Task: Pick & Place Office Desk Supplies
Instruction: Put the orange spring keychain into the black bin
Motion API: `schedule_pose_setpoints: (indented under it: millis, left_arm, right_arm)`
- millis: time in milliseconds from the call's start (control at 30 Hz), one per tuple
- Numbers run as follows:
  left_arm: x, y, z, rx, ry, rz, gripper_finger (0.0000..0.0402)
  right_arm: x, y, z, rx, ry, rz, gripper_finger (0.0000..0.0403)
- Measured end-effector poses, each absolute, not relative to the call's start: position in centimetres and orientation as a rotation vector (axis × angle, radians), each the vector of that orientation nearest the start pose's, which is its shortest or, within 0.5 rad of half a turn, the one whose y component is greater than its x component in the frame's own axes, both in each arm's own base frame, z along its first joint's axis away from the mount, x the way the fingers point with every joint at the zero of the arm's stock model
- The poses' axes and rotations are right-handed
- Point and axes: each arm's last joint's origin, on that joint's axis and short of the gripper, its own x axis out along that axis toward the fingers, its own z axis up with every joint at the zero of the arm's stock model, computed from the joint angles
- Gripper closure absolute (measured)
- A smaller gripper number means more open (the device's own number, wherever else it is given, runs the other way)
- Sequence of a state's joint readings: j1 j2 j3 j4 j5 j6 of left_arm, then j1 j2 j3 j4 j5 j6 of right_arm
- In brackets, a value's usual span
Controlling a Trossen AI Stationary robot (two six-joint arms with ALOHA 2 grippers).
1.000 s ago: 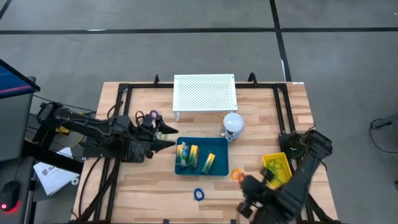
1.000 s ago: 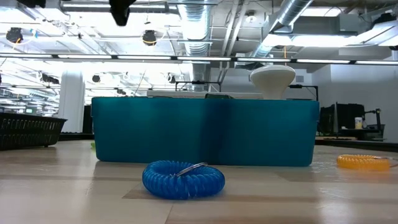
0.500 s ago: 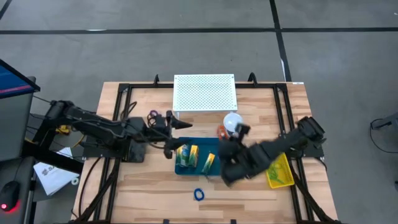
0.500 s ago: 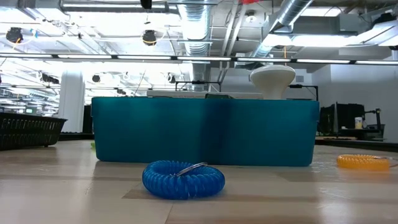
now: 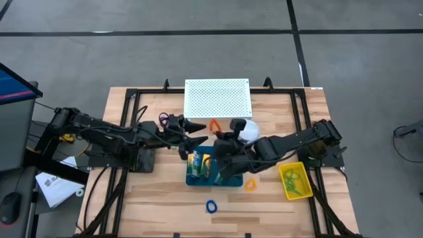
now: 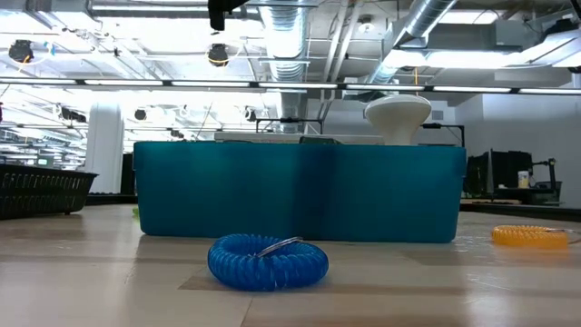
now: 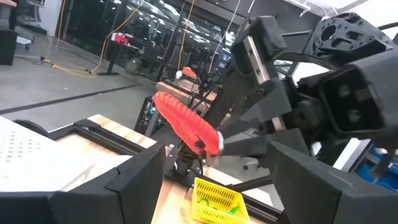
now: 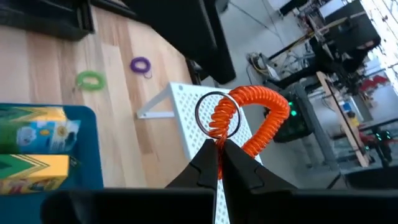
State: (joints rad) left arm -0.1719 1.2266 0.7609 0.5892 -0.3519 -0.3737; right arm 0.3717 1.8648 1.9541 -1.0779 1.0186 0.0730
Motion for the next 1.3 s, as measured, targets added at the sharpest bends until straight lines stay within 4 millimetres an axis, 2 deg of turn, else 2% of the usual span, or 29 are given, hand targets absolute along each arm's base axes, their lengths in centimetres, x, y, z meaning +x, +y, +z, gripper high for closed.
schedule_pose_setpoints:
  millis: [567, 833, 1200, 1300]
  left_arm:
    - [26.9, -3.3, 30.7, -0.406, -0.15, 0.17, 0.0138]
    - [26.9, -3.3, 30.7, -0.411, -0.152, 0.168, 0.0222]
    - [26.9, -3.3, 30.7, -0.433, -0.153, 0.15, 0.0385]
    - [26.9, -3.3, 30.8, -0.431, -0.154, 0.145, 0.0391]
  right_arm:
    - [37.9, 11.3, 37.8, -0.534, 0.657, -0.543, 0.0403]
    - [37.9, 11.4, 37.7, -0.533, 0.658, -0.54, 0.0403]
    - [37.9, 11.4, 37.6, -0.494, 0.663, -0.507, 0.0403]
    - [37.9, 11.5, 37.6, -0.491, 0.663, -0.504, 0.0401]
